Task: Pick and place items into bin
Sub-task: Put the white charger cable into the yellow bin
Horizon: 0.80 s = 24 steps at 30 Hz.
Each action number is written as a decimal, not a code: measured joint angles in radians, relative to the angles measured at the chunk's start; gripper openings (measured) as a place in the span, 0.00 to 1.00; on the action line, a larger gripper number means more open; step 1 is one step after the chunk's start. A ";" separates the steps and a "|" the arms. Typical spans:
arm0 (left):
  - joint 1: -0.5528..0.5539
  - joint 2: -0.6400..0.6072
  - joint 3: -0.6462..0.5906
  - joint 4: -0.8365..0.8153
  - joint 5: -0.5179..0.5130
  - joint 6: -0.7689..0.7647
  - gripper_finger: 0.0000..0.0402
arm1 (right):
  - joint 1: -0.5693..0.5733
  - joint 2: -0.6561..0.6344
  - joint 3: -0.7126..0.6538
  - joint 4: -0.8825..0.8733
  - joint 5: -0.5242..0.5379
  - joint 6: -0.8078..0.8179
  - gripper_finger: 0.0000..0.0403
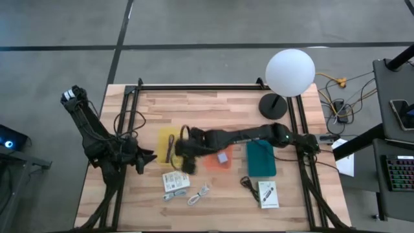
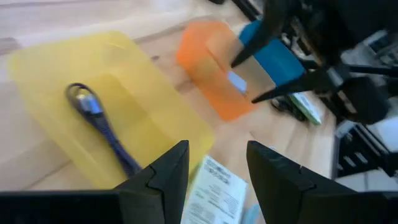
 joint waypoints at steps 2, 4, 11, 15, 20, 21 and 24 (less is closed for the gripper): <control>0.000 0.005 -0.003 0.041 0.003 0.037 0.37 | 0.035 -0.006 -0.006 -0.105 -0.010 -0.125 0.51; 0.000 0.014 -0.006 0.060 0.004 0.049 0.37 | 0.069 -0.006 -0.011 -0.180 -0.046 -0.229 0.51; 0.000 0.050 -0.008 0.076 0.004 0.044 0.37 | 0.229 -0.006 -0.050 -0.144 -0.153 -0.500 0.51; -0.001 0.074 -0.007 0.105 0.004 0.045 0.37 | 0.269 -0.004 -0.141 0.004 -0.152 -0.549 0.51; 0.000 0.096 -0.008 0.141 0.007 0.044 0.37 | 0.261 -0.003 -0.209 0.166 -0.154 -0.487 0.51; -0.001 0.099 -0.005 0.145 0.007 0.044 0.37 | 0.260 -0.003 -0.224 0.200 -0.157 -0.487 0.51; 0.000 0.107 -0.004 0.169 0.010 0.044 0.37 | 0.259 -0.003 -0.274 0.299 -0.199 -0.484 0.51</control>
